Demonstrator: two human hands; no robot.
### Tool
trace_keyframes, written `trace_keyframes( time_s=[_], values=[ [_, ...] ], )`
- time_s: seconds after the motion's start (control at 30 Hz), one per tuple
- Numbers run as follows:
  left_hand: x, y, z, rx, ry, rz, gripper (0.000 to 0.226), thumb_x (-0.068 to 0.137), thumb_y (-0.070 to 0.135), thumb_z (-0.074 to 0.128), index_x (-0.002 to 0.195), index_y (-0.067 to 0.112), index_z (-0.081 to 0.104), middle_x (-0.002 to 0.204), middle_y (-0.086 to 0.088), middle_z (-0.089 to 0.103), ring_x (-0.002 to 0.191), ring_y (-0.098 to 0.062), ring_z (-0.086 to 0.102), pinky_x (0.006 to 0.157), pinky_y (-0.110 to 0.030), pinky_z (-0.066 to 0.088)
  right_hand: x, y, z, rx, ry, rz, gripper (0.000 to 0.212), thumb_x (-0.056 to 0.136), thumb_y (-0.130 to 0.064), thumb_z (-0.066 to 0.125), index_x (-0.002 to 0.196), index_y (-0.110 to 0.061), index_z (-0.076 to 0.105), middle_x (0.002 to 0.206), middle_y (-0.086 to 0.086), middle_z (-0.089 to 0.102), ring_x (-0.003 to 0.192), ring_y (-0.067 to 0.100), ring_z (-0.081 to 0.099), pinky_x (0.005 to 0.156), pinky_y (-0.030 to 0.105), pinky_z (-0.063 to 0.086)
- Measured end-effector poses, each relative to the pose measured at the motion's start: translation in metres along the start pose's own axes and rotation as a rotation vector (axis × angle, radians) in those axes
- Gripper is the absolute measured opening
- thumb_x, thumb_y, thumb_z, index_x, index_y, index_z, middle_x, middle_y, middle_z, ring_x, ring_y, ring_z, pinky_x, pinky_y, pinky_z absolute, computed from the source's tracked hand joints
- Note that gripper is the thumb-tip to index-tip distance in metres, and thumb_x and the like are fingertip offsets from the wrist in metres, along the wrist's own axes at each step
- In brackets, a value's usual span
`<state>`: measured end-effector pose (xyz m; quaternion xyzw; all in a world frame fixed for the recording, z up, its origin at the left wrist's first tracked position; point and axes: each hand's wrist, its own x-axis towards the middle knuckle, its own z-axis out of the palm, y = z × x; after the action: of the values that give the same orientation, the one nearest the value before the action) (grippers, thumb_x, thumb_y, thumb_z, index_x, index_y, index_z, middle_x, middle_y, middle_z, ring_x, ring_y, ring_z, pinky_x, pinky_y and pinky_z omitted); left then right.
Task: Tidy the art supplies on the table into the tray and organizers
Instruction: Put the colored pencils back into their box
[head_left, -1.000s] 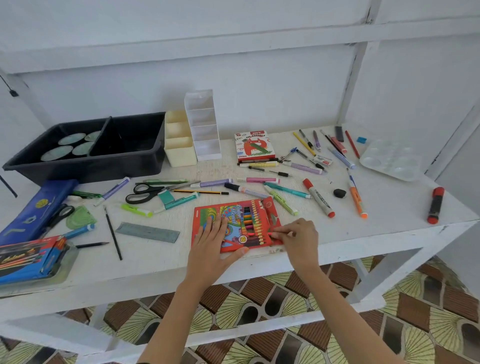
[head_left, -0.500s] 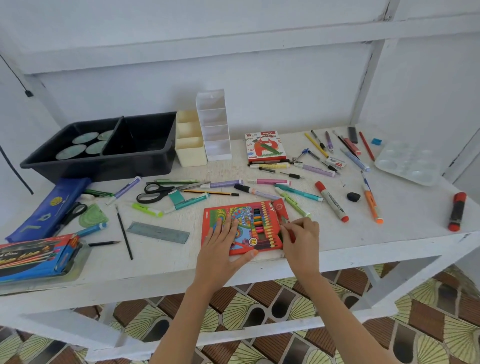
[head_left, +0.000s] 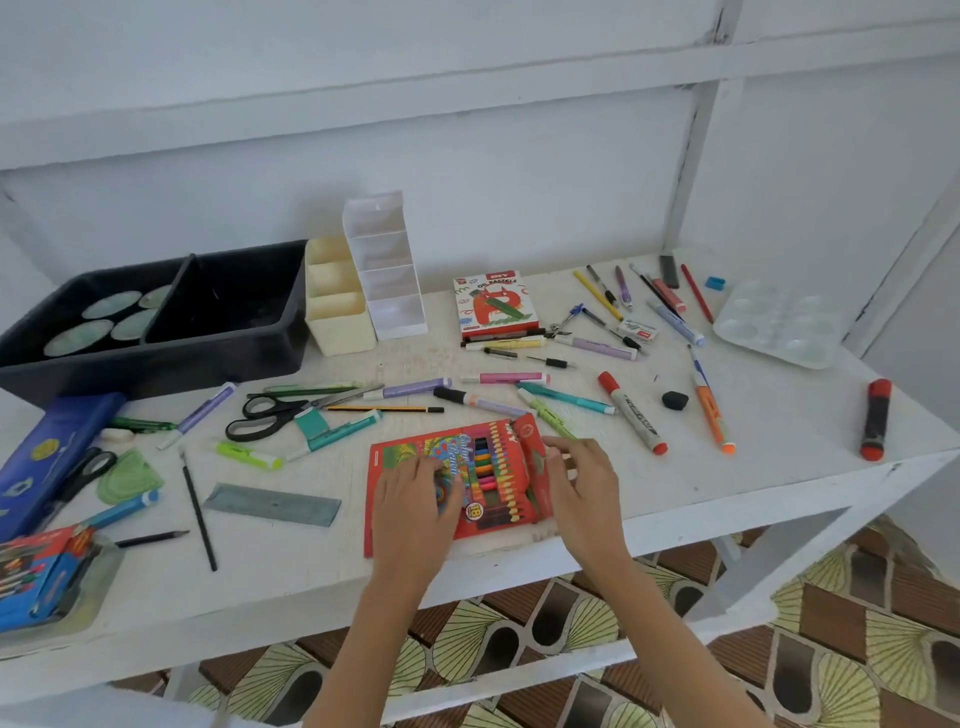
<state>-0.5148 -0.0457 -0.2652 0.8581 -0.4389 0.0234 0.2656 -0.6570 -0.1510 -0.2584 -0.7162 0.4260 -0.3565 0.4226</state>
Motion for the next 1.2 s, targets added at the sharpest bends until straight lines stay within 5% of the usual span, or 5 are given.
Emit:
trace_keyframes(
  time_s=[0.13, 0.33, 0.53, 0.7, 1.2],
  values=[
    [0.033, 0.025, 0.003, -0.117, 0.016, -0.009, 0.025, 0.093, 0.026, 0.051, 0.115, 0.014, 0.058, 0.115, 0.001, 0.058, 0.106, -0.013, 0.048, 0.088, -0.022, 0.033, 0.031, -0.005, -0.016, -0.004, 0.058, 0.001, 0.023, 0.094, -0.005, 0.048, 0.102, -0.018, 0.065, 0.100, -0.006, 0.058, 0.086, -0.003, 0.052, 0.070, 0.006, 0.041],
    [0.104, 0.068, 0.031, -0.194, -0.020, 0.093, 0.024, 0.094, 0.021, 0.050, 0.114, 0.014, 0.060, 0.115, 0.001, 0.059, 0.107, -0.014, 0.050, 0.090, -0.025, 0.036, 0.089, 0.003, -0.043, 0.101, 0.100, 0.075, 0.033, 0.089, 0.004, 0.045, 0.085, -0.020, 0.067, 0.083, -0.006, 0.066, 0.076, 0.009, 0.062, 0.070, 0.023, 0.052],
    [0.186, 0.106, 0.071, -0.146, -0.048, 0.118, 0.022, 0.095, 0.018, 0.049, 0.113, 0.015, 0.061, 0.112, 0.000, 0.062, 0.101, -0.013, 0.055, 0.089, -0.026, 0.043, 0.152, 0.019, -0.072, 0.067, 0.056, 0.113, 0.031, 0.089, 0.004, 0.045, 0.087, -0.013, 0.071, 0.086, -0.001, 0.068, 0.077, 0.009, 0.062, 0.066, 0.014, 0.048],
    [0.232, 0.113, 0.097, -0.011, -0.116, 0.085, 0.020, 0.093, 0.017, 0.053, 0.109, 0.010, 0.064, 0.106, -0.005, 0.064, 0.096, -0.018, 0.056, 0.087, -0.028, 0.044, 0.200, 0.030, -0.085, 0.083, 0.037, 0.108, 0.037, 0.085, 0.008, 0.046, 0.077, -0.019, 0.069, 0.080, -0.002, 0.068, 0.076, 0.022, 0.063, 0.072, 0.040, 0.056],
    [0.242, 0.114, 0.113, 0.312, -0.166, 0.242, 0.019, 0.096, 0.030, 0.045, 0.110, 0.019, 0.053, 0.112, 0.005, 0.053, 0.106, -0.015, 0.049, 0.092, -0.027, 0.035, 0.252, 0.043, -0.077, 0.045, -0.127, 0.082, 0.030, 0.089, 0.004, 0.046, 0.086, -0.014, 0.070, 0.077, -0.006, 0.065, 0.070, 0.009, 0.059, 0.073, 0.027, 0.054]
  ],
)
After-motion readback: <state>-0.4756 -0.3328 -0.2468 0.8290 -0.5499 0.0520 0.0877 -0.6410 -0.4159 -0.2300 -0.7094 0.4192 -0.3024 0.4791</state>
